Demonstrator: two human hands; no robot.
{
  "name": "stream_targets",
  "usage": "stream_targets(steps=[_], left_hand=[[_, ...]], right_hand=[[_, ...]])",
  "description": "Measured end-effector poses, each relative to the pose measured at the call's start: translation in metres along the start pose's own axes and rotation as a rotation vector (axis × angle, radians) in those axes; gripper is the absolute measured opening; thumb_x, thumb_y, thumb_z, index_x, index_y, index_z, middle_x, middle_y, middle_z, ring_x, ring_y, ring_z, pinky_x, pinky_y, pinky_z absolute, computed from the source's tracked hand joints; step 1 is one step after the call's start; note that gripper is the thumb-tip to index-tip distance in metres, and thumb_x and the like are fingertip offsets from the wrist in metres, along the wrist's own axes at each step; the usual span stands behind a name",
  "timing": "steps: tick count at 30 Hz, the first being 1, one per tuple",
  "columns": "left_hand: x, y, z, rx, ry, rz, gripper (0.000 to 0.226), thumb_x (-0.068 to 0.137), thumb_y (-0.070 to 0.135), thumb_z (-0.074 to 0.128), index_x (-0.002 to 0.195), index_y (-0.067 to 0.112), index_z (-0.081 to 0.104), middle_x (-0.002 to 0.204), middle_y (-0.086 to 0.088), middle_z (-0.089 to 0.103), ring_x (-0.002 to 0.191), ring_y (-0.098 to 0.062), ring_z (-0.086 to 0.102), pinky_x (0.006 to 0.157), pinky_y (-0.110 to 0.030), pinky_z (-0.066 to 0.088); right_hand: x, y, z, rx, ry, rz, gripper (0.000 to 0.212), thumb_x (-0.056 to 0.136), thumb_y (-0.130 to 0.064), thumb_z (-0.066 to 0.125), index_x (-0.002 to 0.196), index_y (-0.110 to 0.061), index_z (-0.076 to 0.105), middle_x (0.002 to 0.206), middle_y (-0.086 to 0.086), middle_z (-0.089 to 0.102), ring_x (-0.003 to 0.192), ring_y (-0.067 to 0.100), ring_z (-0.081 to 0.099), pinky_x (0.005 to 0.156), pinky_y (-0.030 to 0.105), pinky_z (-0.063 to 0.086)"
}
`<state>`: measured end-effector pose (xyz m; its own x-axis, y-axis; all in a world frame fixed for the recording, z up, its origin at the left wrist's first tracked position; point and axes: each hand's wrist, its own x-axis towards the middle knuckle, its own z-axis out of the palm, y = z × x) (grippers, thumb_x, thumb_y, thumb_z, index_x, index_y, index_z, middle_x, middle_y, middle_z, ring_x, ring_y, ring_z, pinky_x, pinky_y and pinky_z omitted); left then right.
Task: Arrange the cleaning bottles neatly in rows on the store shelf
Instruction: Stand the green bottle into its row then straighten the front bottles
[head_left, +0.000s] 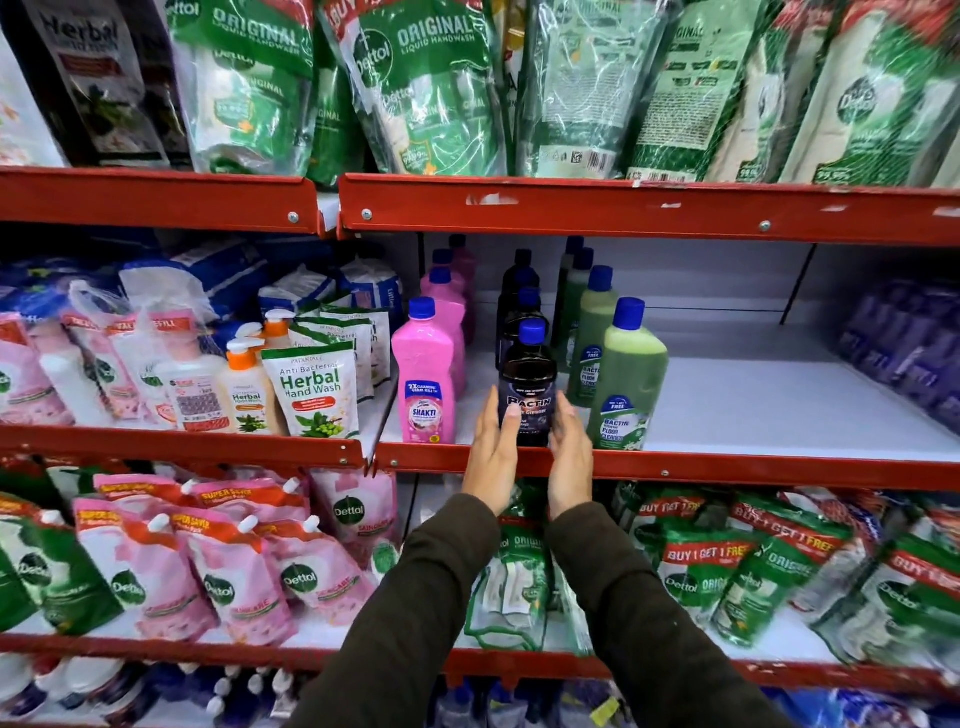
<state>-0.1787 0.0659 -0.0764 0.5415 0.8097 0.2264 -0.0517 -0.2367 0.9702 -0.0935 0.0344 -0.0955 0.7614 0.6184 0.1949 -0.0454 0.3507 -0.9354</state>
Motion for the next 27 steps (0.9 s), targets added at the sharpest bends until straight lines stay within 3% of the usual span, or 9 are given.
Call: stream_targets(steps=[4, 7, 11, 13, 15, 16, 19, 23, 27], left_hand=[[0.003, -0.004, 0.007, -0.003, 0.047, 0.0, 0.057, 0.104, 0.041, 0.033, 0.156, 0.024, 0.019, 0.166, 0.005, 0.018, 0.152, -0.005, 0.013, 0.127, -0.031, 0.008], [-0.001, -0.002, 0.018, 0.06, 0.177, 0.04, 0.057, 0.102, 0.041, 0.038, 0.155, 0.026, 0.021, 0.163, 0.006, 0.022, 0.144, 0.001, 0.014, 0.12, -0.025, 0.009], [-0.007, -0.001, 0.037, -0.023, 0.495, 0.238, 0.042, 0.097, 0.042, 0.038, 0.134, 0.025, 0.051, 0.135, -0.001, 0.055, 0.126, -0.015, 0.051, 0.108, -0.033, 0.04], [-0.006, 0.002, 0.051, -0.086, 0.429, 0.236, 0.032, 0.1, 0.034, 0.038, 0.121, 0.028, 0.061, 0.118, 0.0, 0.065, 0.108, -0.018, 0.061, 0.096, -0.037, 0.051], [-0.006, 0.006, 0.069, -0.112, 0.223, 0.17, 0.032, 0.101, 0.031, 0.038, 0.122, 0.032, 0.062, 0.123, 0.003, 0.066, 0.112, -0.013, 0.062, 0.098, -0.032, 0.051], [-0.005, 0.007, 0.078, -0.089, 0.132, 0.128, 0.034, 0.103, 0.031, 0.038, 0.13, 0.03, 0.059, 0.135, 0.002, 0.061, 0.123, -0.012, 0.057, 0.106, -0.029, 0.044], [-0.003, 0.014, 0.102, -0.013, -0.012, 0.002, 0.046, 0.104, 0.03, 0.038, 0.149, 0.02, 0.037, 0.158, 0.0, 0.038, 0.146, -0.01, 0.032, 0.12, -0.024, 0.021], [-0.004, 0.02, 0.113, 0.036, -0.01, -0.023, 0.05, 0.104, 0.03, 0.039, 0.152, 0.018, 0.029, 0.16, -0.001, 0.031, 0.14, -0.001, 0.025, 0.119, -0.021, 0.016], [-0.013, 0.029, 0.111, 0.096, 0.123, 0.13, 0.053, 0.099, 0.045, 0.04, 0.148, 0.029, 0.035, 0.155, 0.001, 0.037, 0.144, -0.015, 0.035, 0.123, -0.044, 0.028]], right_hand=[[-0.003, -0.004, -0.007, -0.039, -0.07, 0.036, 0.064, 0.083, -0.06, 0.044, 0.141, -0.036, 0.048, 0.152, -0.009, 0.048, 0.143, 0.006, 0.04, 0.124, 0.04, 0.024], [-0.015, -0.013, -0.016, -0.031, 0.022, -0.056, 0.057, 0.091, -0.053, 0.042, 0.141, -0.026, 0.051, 0.147, -0.006, 0.052, 0.137, 0.008, 0.046, 0.12, 0.041, 0.033], [-0.014, -0.027, -0.047, -0.001, 0.309, -0.26, 0.03, 0.1, -0.031, 0.038, 0.122, -0.026, 0.059, 0.128, -0.001, 0.059, 0.123, 0.021, 0.055, 0.107, 0.043, 0.045], [0.002, -0.032, -0.068, 0.029, 0.358, -0.255, 0.03, 0.1, -0.028, 0.04, 0.125, -0.023, 0.056, 0.135, 0.008, 0.055, 0.125, 0.023, 0.052, 0.109, 0.036, 0.044], [0.018, -0.037, -0.087, 0.01, 0.327, -0.195, 0.035, 0.103, -0.024, 0.039, 0.136, -0.017, 0.05, 0.146, 0.01, 0.047, 0.129, 0.016, 0.048, 0.109, 0.019, 0.04], [0.025, -0.037, -0.095, -0.005, 0.287, -0.154, 0.038, 0.104, -0.024, 0.038, 0.14, -0.016, 0.047, 0.151, 0.008, 0.044, 0.133, 0.013, 0.044, 0.112, 0.02, 0.038], [0.031, -0.036, -0.106, -0.026, 0.139, -0.022, 0.055, 0.097, -0.042, 0.041, 0.145, -0.015, 0.046, 0.153, 0.005, 0.046, 0.14, 0.018, 0.044, 0.12, 0.045, 0.033], [0.023, -0.039, -0.115, -0.11, 0.034, 0.019, 0.066, 0.089, -0.054, 0.042, 0.147, -0.023, 0.042, 0.155, 0.001, 0.044, 0.144, 0.016, 0.04, 0.122, 0.045, 0.029], [0.015, -0.065, -0.12, -0.389, 0.053, -0.178, 0.051, 0.102, -0.039, 0.036, 0.15, -0.024, 0.033, 0.157, 0.0, 0.033, 0.146, 0.013, 0.029, 0.123, 0.04, 0.023]])
